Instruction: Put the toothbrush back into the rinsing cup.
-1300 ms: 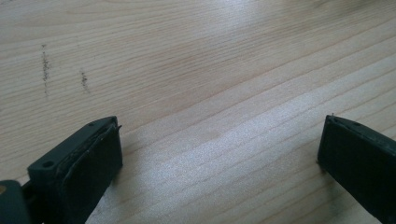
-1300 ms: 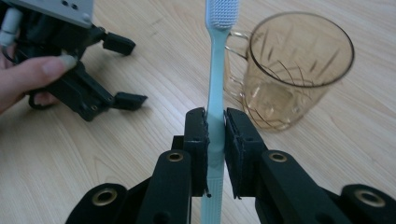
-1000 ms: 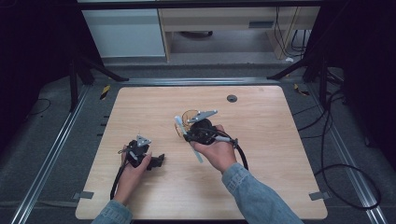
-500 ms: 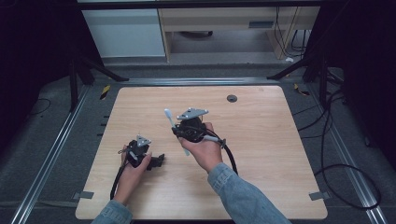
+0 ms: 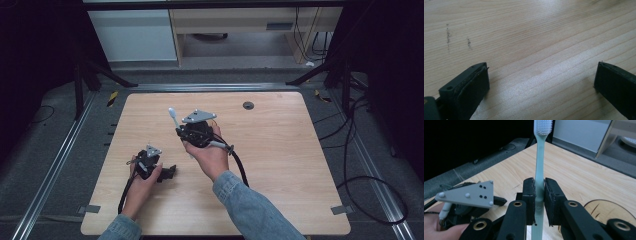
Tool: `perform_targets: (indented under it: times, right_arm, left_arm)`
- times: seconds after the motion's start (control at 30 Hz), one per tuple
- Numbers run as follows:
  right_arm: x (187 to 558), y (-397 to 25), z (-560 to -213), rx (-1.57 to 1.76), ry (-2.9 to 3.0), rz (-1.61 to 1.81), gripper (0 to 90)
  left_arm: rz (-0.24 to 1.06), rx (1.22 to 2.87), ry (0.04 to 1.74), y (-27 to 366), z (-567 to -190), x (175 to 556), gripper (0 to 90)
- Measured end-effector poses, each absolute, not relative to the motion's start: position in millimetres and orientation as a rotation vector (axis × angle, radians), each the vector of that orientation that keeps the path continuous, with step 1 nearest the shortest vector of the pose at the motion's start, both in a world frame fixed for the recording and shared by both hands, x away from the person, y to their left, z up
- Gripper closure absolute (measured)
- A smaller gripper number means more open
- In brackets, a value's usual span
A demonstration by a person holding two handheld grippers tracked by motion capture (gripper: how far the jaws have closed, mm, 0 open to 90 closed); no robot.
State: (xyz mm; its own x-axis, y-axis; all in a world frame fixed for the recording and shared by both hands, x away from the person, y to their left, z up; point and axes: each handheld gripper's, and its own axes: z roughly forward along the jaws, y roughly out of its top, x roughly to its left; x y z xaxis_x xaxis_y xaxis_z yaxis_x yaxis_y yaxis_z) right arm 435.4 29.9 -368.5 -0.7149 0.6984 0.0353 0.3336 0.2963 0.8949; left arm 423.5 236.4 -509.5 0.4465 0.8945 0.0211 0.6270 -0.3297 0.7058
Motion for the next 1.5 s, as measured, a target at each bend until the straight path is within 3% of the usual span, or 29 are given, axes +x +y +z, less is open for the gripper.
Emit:
perform_targets:
  times: [1.5]
  right_arm:
    - [426.6,36.3,-376.9,0.920,1.957,1.524,79.4]
  left_arm:
    - [0.549,2.069,1.269,236.5,-509.7,423.3,0.0]
